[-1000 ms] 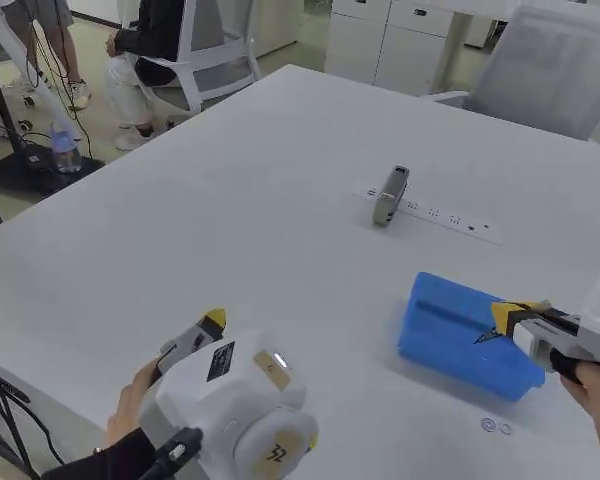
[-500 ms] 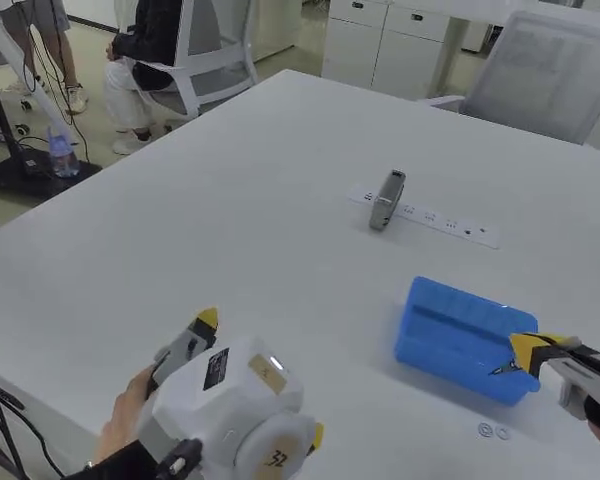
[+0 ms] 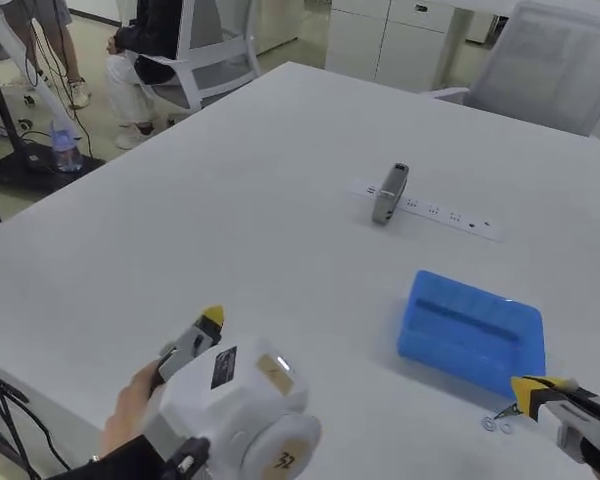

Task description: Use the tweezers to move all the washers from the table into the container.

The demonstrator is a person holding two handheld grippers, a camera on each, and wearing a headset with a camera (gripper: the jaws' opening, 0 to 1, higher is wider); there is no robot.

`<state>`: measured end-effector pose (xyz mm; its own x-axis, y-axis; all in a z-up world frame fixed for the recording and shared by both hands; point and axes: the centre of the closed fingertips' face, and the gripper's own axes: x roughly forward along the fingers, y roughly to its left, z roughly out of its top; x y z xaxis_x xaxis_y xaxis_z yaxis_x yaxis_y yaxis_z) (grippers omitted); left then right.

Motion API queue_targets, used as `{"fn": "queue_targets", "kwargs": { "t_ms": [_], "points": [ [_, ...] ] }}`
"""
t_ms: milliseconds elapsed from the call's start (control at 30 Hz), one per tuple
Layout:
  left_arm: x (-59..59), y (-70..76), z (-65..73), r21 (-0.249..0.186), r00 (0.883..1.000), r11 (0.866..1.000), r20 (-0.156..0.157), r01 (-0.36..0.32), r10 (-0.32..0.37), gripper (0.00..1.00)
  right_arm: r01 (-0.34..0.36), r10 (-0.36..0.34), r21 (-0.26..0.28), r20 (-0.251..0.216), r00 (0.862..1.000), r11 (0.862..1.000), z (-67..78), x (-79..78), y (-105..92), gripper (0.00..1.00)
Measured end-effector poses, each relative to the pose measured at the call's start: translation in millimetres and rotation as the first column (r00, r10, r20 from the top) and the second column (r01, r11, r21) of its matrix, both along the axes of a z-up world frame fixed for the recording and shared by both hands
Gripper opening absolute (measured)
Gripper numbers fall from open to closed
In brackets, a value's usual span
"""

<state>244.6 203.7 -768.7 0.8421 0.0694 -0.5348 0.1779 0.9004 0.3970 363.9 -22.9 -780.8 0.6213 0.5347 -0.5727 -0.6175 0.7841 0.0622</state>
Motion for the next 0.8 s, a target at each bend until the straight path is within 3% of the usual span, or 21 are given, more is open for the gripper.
{"fn": "queue_targets", "kwargs": {
  "t_ms": [200,267,367,400,500,533,667,700,733,767,800],
  "points": [
    [-1.5,-0.6,-5.6,-0.004,1.000,1.000,-0.030,0.004,-0.004,0.84,-0.001,0.000,-0.025,-0.013,1.000,1.000,-13.0,0.3,-0.9,0.02],
    [-2.6,-2.4,-11.4,-0.023,0.998,1.000,-0.064,0.010,-0.011,0.78,0.003,-0.004,-0.021,-0.017,1.000,1.000,-12.7,0.4,-2.9,0.02],
    [-7.0,-7.5,-24.8,-0.064,0.989,0.998,-0.144,0.019,-0.028,0.71,0.001,-0.002,-0.027,-0.013,1.000,1.000,-13.7,0.9,-1.1,0.02],
    [-6.3,-10.1,-25.9,-0.074,0.988,0.997,-0.149,0.028,-0.039,0.69,0.002,-0.003,-0.027,-0.012,1.000,1.000,-13.7,1.1,-1.5,0.02],
    [-10.8,-20.7,-34.1,-0.110,0.975,0.992,-0.204,0.066,-0.087,0.61,0.006,-0.006,-0.018,-0.010,1.000,1.000,-13.5,5.8,-5.9,0.02],
    [-13.1,-24.5,-38.6,-0.120,0.965,0.989,-0.235,0.085,-0.112,0.56,0.007,-0.007,-0.016,-0.007,1.000,1.000,-12.5,6.8,-6.8,0.02],
    [-12.3,-30.0,-46.9,-0.138,0.948,0.984,-0.283,0.113,-0.149,0.42,0.012,-0.012,-0.011,-0.007,1.000,1.000,-11.6,8.5,-8.4,0.02],
    [-14.3,-33.3,-52.6,-0.166,0.932,0.979,-0.322,0.118,-0.167,0.37,0.012,-0.012,-0.012,-0.007,1.000,1.000,-12.0,9.7,-7.4,0.02],
    [-12.6,-33.3,-54.4,-0.173,0.931,0.978,-0.326,0.113,-0.165,0.35,0.011,-0.011,-0.012,-0.007,1.000,1.000,-12.9,10.4,-7.1,0.02],
    [-17.0,-36.6,-59.4,-0.195,0.912,0.972,-0.363,0.127,-0.192,0.33,0.011,-0.011,-0.011,-0.006,1.000,1.000,-14.7,11.7,-6.6,0.02],
    [-17.2,-36.1,-60.0,-0.198,0.911,0.973,-0.366,0.122,-0.189,0.31,0.012,-0.012,-0.009,-0.005,1.000,1.000,-15.1,12.5,-6.5,0.02]
  ]
}}
